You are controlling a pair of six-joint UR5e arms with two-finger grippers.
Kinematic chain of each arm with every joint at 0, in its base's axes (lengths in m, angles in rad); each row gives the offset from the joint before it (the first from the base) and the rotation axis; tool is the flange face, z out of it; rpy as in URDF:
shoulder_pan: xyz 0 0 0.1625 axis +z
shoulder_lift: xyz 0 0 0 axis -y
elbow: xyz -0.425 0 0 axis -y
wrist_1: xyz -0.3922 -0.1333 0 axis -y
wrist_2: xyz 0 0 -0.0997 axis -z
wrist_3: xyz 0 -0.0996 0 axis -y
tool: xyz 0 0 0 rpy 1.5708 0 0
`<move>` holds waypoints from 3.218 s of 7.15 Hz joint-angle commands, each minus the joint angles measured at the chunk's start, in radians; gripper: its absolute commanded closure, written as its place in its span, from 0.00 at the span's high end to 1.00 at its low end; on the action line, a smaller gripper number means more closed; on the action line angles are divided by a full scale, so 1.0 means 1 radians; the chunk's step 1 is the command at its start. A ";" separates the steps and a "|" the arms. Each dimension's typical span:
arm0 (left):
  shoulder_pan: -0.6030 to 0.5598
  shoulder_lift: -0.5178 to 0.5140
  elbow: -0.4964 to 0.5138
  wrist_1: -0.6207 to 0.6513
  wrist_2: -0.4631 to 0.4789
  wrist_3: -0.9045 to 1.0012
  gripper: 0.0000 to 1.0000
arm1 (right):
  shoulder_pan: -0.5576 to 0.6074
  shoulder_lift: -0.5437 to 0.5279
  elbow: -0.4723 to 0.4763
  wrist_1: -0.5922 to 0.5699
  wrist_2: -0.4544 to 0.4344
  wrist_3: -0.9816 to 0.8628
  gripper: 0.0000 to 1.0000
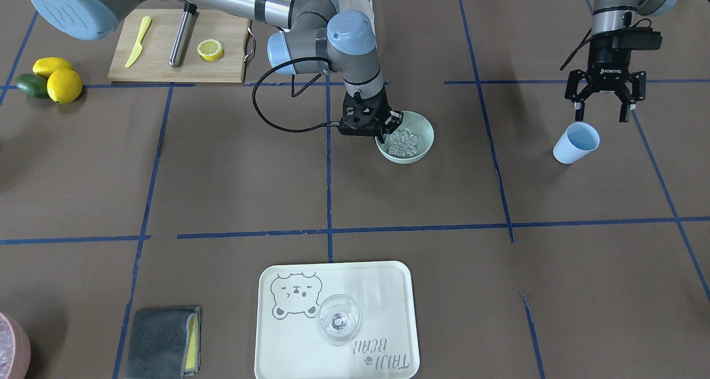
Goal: Pour ice into bowl
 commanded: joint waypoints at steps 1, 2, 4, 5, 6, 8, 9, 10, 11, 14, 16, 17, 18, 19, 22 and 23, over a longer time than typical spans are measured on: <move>-0.049 0.001 -0.023 0.000 -0.044 0.043 1.00 | 0.001 -0.001 0.013 0.004 0.000 -0.015 0.00; -0.092 0.001 -0.043 0.000 -0.091 0.092 1.00 | 0.015 -0.001 0.048 0.003 0.008 -0.015 0.00; -0.286 -0.005 -0.071 0.005 -0.389 0.288 1.00 | 0.038 -0.005 0.108 -0.008 0.014 -0.014 0.00; -0.403 -0.029 -0.060 0.012 -0.558 0.434 1.00 | 0.065 -0.022 0.139 -0.013 0.044 -0.014 0.00; -0.497 -0.092 -0.064 0.138 -0.660 0.536 1.00 | 0.099 -0.052 0.197 -0.057 0.064 -0.015 0.00; -0.661 -0.300 -0.060 0.519 -0.783 0.862 1.00 | 0.156 -0.172 0.330 -0.112 0.066 -0.082 0.00; -0.707 -0.306 -0.052 0.543 -0.860 0.961 1.00 | 0.194 -0.209 0.357 -0.114 0.081 -0.092 0.00; -0.753 -0.298 -0.035 0.532 -0.917 1.000 1.00 | 0.251 -0.249 0.371 -0.114 0.135 -0.113 0.00; -0.766 -0.290 -0.020 0.532 -0.919 0.905 1.00 | 0.304 -0.322 0.429 -0.114 0.188 -0.159 0.00; -0.760 -0.295 0.043 0.529 -1.011 0.864 1.00 | 0.426 -0.520 0.524 -0.111 0.264 -0.357 0.00; -0.766 -0.292 0.054 0.537 -1.037 0.867 1.00 | 0.504 -0.673 0.543 -0.093 0.304 -0.466 0.00; -0.774 -0.307 0.046 0.619 -1.064 0.868 1.00 | 0.559 -0.789 0.561 -0.091 0.350 -0.571 0.00; -0.818 -0.344 0.041 0.706 -1.166 0.873 1.00 | 0.619 -0.885 0.576 -0.092 0.362 -0.701 0.00; -0.849 -0.355 0.041 0.766 -1.202 0.873 1.00 | 0.656 -0.957 0.575 -0.068 0.364 -0.784 0.00; -0.873 -0.395 0.047 0.807 -1.202 0.872 1.00 | 0.656 -1.108 0.497 0.119 0.391 -0.816 0.00; -0.873 -0.398 0.046 0.814 -1.204 0.870 1.00 | 0.656 -1.104 0.425 0.201 0.399 -0.813 0.00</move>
